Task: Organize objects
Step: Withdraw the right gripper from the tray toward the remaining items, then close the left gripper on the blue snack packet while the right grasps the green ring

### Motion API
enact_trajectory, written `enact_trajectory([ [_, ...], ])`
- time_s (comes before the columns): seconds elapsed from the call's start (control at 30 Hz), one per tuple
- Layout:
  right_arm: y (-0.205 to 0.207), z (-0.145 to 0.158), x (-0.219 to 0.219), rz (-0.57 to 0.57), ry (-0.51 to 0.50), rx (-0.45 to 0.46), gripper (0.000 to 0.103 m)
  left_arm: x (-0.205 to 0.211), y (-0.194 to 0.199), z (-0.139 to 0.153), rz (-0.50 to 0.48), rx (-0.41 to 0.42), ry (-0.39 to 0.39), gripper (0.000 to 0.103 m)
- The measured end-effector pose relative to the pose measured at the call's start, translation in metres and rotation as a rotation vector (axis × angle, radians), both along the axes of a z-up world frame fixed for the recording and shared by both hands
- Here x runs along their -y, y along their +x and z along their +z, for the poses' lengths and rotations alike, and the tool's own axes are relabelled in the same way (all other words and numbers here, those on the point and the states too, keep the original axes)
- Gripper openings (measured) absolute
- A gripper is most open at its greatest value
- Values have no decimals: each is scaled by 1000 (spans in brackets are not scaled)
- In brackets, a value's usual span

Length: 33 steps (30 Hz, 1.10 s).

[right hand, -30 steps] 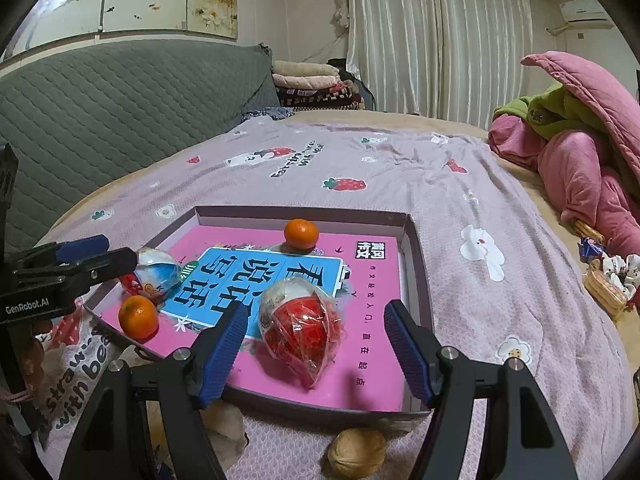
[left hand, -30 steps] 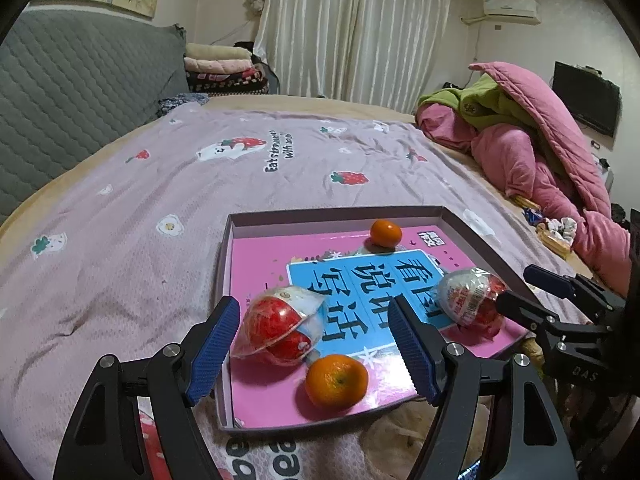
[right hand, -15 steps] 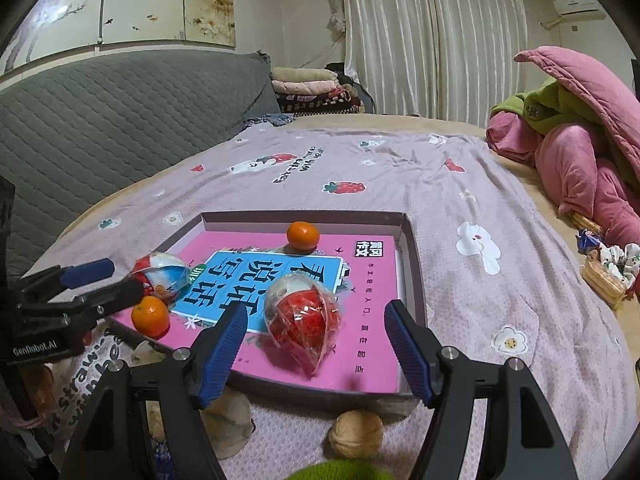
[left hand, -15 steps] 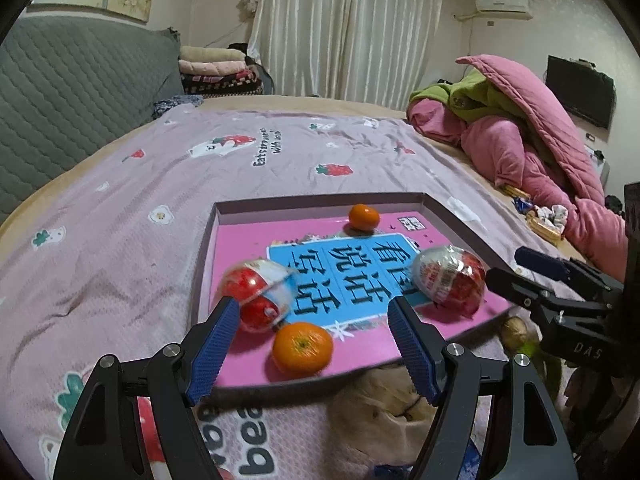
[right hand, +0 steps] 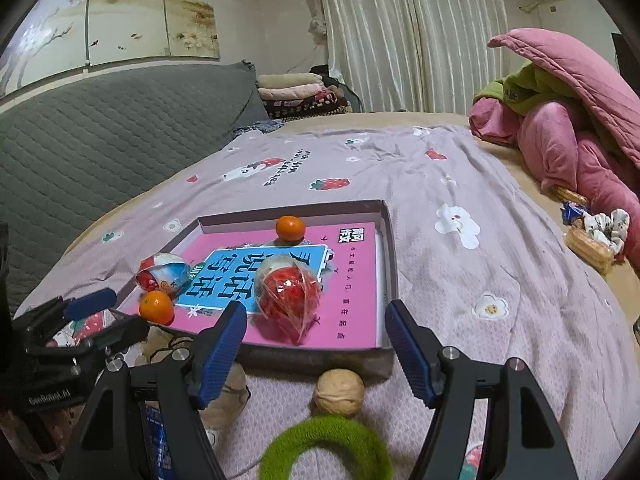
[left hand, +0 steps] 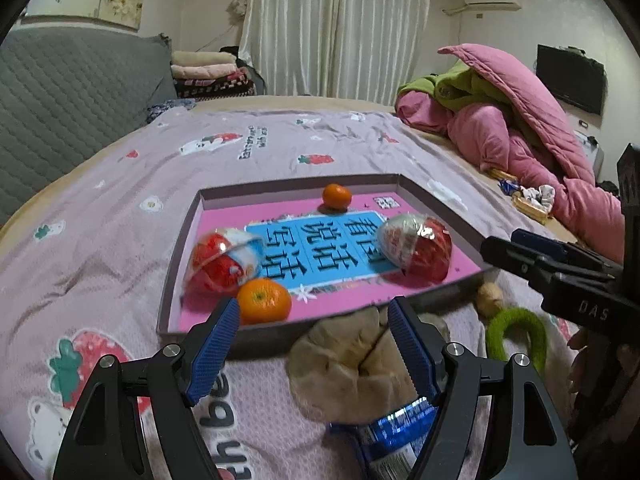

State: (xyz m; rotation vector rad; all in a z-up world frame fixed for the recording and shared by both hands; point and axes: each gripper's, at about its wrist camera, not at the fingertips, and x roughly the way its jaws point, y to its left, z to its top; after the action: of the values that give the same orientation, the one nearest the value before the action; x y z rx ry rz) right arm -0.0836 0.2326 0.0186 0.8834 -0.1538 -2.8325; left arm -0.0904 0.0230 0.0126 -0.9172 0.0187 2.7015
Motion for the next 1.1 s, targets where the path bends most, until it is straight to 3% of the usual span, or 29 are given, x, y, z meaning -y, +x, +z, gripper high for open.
enact_trajectory([
  [0.67,18,-7,12,-4,85,9,71,3,28,-13,0,59,37,78],
  [1.1,31,-8,7,1,66,22,71,-7,48,-17,-13,86,36,78],
])
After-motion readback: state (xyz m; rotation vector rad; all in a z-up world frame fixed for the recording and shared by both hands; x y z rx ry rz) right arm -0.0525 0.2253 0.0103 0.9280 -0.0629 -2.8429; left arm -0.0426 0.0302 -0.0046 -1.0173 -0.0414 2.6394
